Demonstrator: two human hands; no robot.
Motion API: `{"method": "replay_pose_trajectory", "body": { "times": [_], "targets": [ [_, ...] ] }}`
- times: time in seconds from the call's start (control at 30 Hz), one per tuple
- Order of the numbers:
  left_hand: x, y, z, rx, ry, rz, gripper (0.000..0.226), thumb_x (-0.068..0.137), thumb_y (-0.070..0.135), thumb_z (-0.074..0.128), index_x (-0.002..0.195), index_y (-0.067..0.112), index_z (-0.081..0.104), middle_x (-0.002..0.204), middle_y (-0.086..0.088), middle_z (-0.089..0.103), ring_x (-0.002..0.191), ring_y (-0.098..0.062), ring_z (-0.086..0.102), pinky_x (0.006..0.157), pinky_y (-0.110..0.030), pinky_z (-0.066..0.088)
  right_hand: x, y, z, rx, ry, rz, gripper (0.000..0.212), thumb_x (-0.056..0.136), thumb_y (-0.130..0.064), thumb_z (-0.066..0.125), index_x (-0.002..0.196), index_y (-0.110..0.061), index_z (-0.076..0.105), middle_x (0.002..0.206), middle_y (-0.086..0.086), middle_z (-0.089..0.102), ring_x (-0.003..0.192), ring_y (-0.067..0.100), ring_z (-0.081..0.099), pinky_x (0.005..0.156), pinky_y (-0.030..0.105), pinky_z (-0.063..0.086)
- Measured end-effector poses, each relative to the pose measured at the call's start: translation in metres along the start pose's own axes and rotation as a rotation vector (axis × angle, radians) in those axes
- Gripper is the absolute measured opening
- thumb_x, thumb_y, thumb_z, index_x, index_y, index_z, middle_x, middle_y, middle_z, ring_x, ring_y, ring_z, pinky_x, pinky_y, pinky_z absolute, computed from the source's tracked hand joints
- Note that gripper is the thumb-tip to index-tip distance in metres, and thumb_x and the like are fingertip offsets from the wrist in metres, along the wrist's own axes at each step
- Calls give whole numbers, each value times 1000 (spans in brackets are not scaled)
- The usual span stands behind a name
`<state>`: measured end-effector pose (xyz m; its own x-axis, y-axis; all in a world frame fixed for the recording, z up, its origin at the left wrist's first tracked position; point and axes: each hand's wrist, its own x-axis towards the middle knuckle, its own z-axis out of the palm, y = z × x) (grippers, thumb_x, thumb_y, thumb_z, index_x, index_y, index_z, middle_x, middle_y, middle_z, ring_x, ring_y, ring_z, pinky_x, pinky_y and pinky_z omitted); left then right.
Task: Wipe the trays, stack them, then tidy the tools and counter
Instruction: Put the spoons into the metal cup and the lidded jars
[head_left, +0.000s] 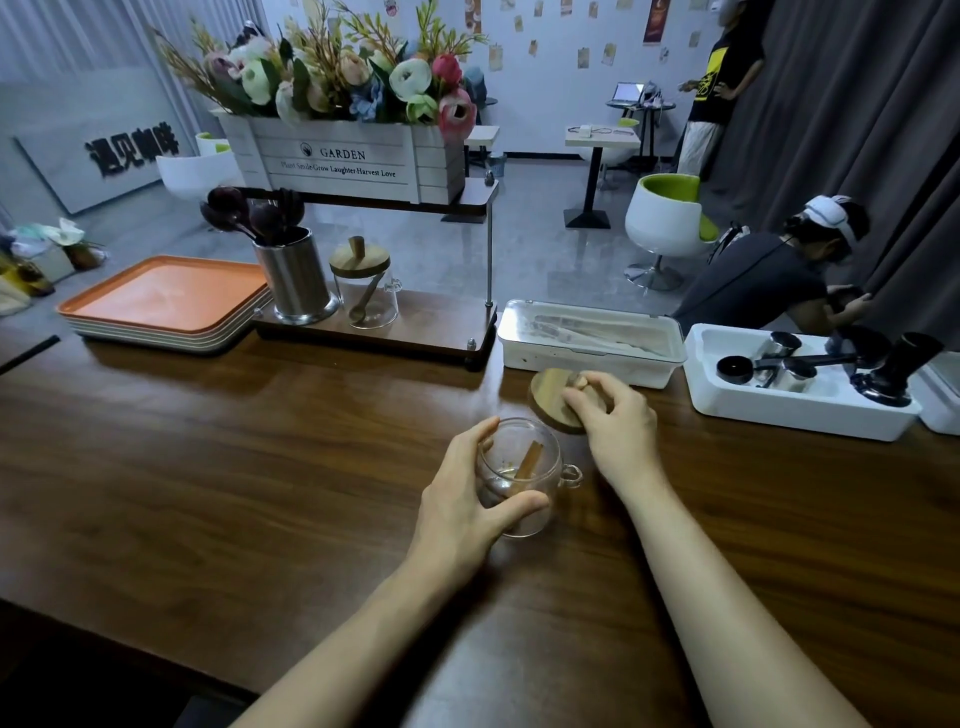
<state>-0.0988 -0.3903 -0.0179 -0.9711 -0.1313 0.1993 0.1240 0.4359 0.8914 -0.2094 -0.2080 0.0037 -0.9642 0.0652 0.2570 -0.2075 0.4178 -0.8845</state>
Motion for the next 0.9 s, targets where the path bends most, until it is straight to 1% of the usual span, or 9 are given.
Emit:
{"method": "replay_pose_trajectory", "body": {
  "times": [0.1,0.23,0.3,0.43,0.53,0.6,0.7,0.83,0.9],
  "targets": [
    [-1,2,-1,-40,2,-6,102,62,61,90,146,57,33,139,31,53,132,7,48,113,-39,45,-10,-29,-13,92,-114,-101,19,90,-32,73,108,-27,74,101,-11,74,99,7,67,86,29,54],
    [-2,6,-3,-59,-23,-18,121,61,61,91,149,69,8,141,31,52,132,4,51,115,-40,43,-33,-50,-16,69,-249,-156,19,87,-27,77,106,-29,76,101,-17,74,99,1,66,85,19,51],
    [-2,7,-3,-60,-28,-22,122,61,62,90,148,71,5,142,25,55,132,0,53,114,-41,44,-42,-51,-13,22,-264,-208,19,86,-26,77,106,-28,76,103,-21,71,102,-2,64,88,19,50],
    [-3,5,-3,-63,-38,13,116,64,60,89,150,67,12,145,24,54,130,-3,56,111,-42,47,-51,-47,-8,-45,-285,-233,24,88,-29,75,111,-25,75,114,-17,68,110,2,61,97,32,51],
    [-1,3,-2,-68,-41,48,103,68,51,90,151,58,29,145,21,53,129,-7,57,107,-44,50,-53,-45,-5,-64,-265,-213,26,88,-32,74,113,-29,74,121,-17,66,115,2,59,101,36,49],
    [0,3,-2,-69,-49,64,93,70,46,90,148,51,39,144,18,55,129,-9,58,104,-45,52,-55,-44,-4,-74,-259,-190,27,88,-31,75,114,-31,74,126,-16,64,118,0,57,100,27,49],
    [-1,2,-5,-67,-69,70,88,72,48,88,146,48,42,144,19,54,130,-8,57,104,-44,51,-62,-41,-2,-46,-211,-135,34,86,-34,76,119,-30,71,128,-15,64,118,0,57,91,6,42],
    [-3,2,-11,-67,-66,66,59,90,60,63,145,46,45,140,20,57,126,-6,58,104,-42,51,-70,-32,4,12,-145,-54,41,85,-37,78,124,-33,70,111,-23,69,106,-13,60,94,10,47],
    [-1,4,-12,-60,-41,46,49,94,57,54,141,45,48,135,19,62,122,-6,61,103,-43,51,-73,-31,4,-1,-147,-15,40,85,-42,77,124,-38,70,105,-27,69,97,-23,57,86,3,44]
  ]
}}
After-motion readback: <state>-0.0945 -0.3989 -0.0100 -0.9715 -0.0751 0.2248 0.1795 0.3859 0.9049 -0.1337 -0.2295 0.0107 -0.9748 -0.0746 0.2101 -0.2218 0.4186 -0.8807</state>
